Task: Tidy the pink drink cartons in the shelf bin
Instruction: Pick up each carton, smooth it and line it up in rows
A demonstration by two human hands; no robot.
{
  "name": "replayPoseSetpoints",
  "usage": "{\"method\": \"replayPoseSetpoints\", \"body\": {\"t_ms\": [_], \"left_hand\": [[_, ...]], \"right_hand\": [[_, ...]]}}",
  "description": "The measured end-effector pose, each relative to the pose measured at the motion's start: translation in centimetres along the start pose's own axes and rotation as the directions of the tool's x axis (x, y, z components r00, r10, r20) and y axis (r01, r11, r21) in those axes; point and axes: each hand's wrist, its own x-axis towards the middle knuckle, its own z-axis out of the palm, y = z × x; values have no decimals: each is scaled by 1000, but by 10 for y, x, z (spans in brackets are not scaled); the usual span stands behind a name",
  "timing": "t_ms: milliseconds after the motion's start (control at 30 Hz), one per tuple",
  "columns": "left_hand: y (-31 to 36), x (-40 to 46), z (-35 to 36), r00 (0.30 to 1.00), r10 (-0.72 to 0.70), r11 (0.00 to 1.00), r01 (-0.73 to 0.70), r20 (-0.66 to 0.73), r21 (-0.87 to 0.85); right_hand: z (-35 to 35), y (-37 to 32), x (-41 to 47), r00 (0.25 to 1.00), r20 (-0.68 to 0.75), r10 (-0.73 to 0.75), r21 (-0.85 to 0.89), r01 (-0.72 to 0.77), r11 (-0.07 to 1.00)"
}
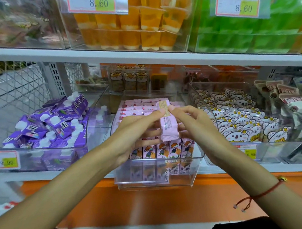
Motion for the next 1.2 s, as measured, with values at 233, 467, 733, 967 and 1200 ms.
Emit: {"method": "replayPoseSetpoints", "body": {"t_ms": [233,467,733,967,1200], "left_hand": [[2,2,-8,979,205,957,-198,-12,214],[7,-2,-16,917,387,867,-398,98,299],[4,2,-15,924,379,884,-380,59,271],[-3,6,-5,954,266,964,-261,-142,53],[6,1,-12,891,450,866,-420,-57,272]], "right_hand": [[-7,1,-1,985,78,-155,4,155,988],[-16,4,-8,907,194,-374,-40,389,921],[-15,6,-6,912,160,-378,-63,391,918],[-5,5,-7,901,88,-425,-79,431,899],[-19,3,-2,947,-52,-316,-67,312,948]]}}
